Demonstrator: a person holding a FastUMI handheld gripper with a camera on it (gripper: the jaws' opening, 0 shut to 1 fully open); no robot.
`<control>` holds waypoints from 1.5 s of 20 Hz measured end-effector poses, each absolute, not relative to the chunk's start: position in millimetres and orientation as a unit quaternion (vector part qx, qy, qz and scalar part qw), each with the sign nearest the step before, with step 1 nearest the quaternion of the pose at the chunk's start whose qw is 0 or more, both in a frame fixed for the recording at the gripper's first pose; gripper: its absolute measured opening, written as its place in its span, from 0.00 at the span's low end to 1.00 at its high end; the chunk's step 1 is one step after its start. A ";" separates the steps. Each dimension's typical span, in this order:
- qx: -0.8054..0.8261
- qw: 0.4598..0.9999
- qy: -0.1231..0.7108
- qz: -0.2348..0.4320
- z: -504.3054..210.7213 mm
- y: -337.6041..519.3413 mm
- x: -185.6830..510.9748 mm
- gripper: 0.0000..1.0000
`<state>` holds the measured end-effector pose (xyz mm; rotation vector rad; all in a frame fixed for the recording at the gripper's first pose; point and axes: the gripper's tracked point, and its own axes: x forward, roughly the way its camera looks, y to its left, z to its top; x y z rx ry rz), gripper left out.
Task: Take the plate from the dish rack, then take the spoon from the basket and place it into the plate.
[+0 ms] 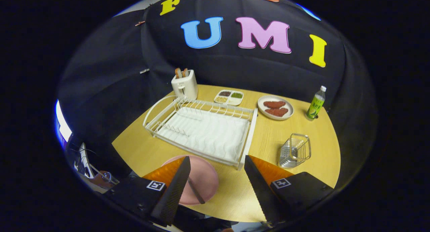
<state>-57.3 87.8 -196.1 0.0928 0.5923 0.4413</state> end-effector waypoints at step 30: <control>0.036 0.998 0.036 0.047 -2.3 -31.0 -14.0 0.98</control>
